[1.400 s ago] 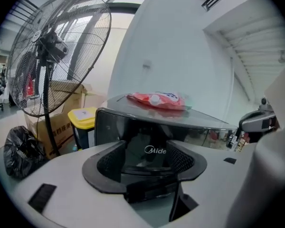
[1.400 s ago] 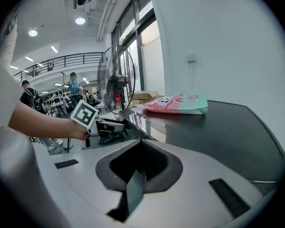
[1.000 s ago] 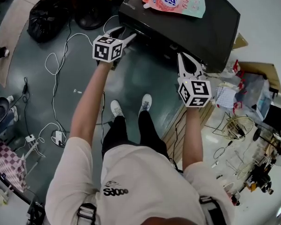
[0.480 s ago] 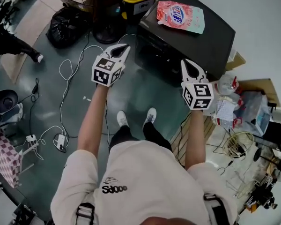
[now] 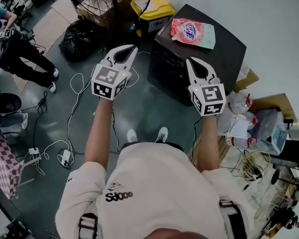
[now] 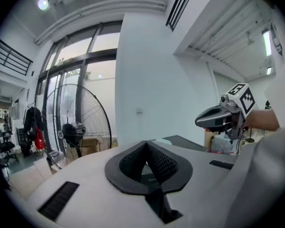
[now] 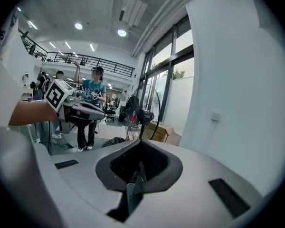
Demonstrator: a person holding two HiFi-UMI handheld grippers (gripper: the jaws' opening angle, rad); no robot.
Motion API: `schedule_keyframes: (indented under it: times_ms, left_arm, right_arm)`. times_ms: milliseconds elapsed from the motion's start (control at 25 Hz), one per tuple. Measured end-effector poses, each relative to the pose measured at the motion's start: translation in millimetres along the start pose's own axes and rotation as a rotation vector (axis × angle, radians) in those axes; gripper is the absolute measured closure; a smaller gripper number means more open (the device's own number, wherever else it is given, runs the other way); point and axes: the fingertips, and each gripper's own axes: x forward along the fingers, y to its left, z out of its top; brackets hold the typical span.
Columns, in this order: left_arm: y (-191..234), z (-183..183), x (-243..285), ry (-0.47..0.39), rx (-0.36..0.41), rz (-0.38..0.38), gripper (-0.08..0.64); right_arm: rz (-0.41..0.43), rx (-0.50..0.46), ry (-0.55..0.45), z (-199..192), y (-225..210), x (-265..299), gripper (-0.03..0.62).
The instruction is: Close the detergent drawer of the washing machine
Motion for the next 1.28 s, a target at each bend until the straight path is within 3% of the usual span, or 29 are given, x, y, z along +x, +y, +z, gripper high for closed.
schedule_keyframes:
  times_ms: [480,1280]
  left_arm:
    - [4,55,-49,-0.092,0.084,0.097,0.541]
    - [6,60,-58,-0.075,0.110,0.111,0.541]
  right_arm:
    - [0.065,-0.099,-0.105,62,16,-11,0.588]
    - [0.109,-0.133,-0.119,76,30,2,0.588]
